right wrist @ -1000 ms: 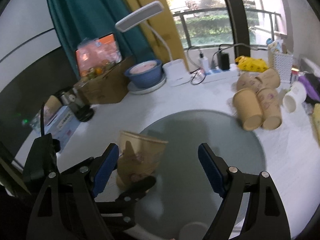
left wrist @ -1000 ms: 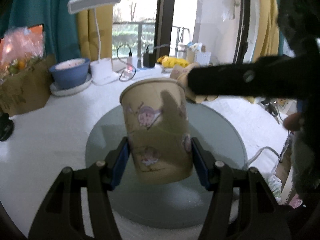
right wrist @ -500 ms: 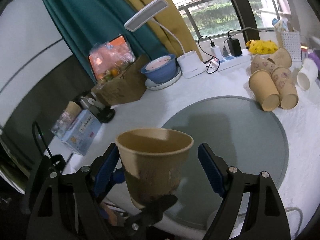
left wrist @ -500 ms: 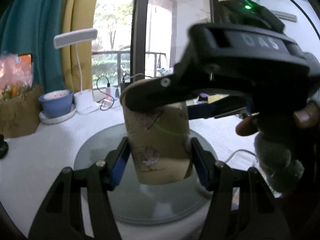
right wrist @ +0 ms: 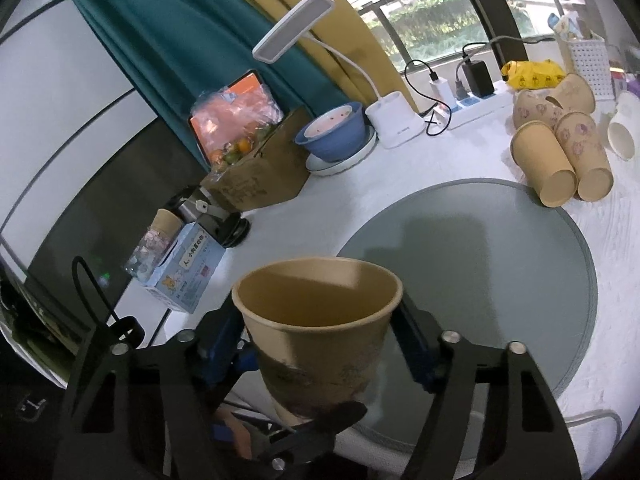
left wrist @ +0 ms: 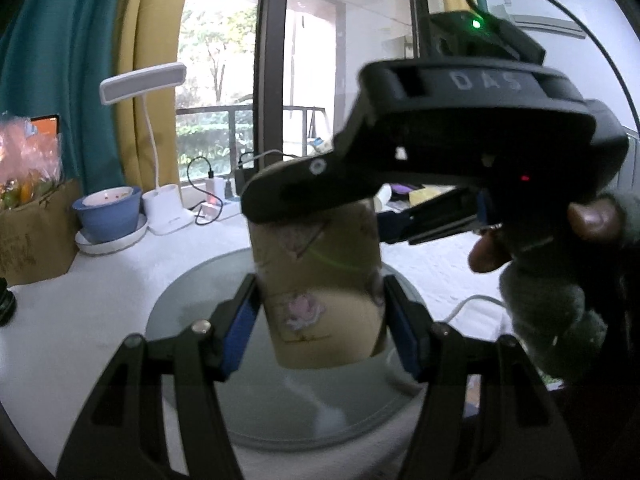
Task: Flip cup upright
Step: 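Grasp the cup with the right tool, opening facing up, while the left tool releases it, then carry the upright cup with the right tool and lower it onto the grey mat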
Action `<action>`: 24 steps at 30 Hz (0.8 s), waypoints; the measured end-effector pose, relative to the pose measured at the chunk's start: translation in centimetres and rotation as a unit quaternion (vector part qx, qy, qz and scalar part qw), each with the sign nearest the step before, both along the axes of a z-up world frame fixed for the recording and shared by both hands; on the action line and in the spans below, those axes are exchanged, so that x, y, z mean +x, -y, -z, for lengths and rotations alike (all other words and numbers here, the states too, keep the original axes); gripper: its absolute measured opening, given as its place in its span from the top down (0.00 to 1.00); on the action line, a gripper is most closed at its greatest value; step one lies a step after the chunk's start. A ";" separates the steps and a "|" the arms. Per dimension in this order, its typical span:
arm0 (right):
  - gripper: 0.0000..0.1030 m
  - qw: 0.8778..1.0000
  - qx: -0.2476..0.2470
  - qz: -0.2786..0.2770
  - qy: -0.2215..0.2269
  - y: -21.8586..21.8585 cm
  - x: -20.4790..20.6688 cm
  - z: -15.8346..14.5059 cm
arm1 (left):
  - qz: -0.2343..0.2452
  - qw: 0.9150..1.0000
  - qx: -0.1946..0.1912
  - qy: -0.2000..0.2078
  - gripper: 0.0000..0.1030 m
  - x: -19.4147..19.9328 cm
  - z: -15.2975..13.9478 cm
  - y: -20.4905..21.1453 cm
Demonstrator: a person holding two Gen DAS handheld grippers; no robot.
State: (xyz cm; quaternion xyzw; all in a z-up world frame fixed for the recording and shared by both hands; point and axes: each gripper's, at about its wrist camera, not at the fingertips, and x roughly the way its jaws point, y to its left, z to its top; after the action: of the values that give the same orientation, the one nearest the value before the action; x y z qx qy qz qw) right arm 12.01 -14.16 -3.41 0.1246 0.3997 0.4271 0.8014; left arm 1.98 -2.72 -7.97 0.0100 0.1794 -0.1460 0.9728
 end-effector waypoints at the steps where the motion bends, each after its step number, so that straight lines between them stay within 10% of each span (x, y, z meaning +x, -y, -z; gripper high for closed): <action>1: 0.31 1.000 0.000 -0.001 -0.001 0.0 0.0 0.0 | 0.000 1.000 0.001 -0.001 0.39 0.0 0.0 0.0; 24: 0.34 0.992 -0.070 0.059 0.087 -1.9 2.0 0.0 | -0.002 0.996 -0.050 -0.076 0.23 1.6 2.2 -2.7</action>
State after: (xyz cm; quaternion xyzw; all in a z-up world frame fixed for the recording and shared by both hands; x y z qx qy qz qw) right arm 14.03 -12.27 -3.36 0.0539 0.3495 0.3593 0.8637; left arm 3.55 0.03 -10.14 -0.0498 0.2450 -0.1536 0.9560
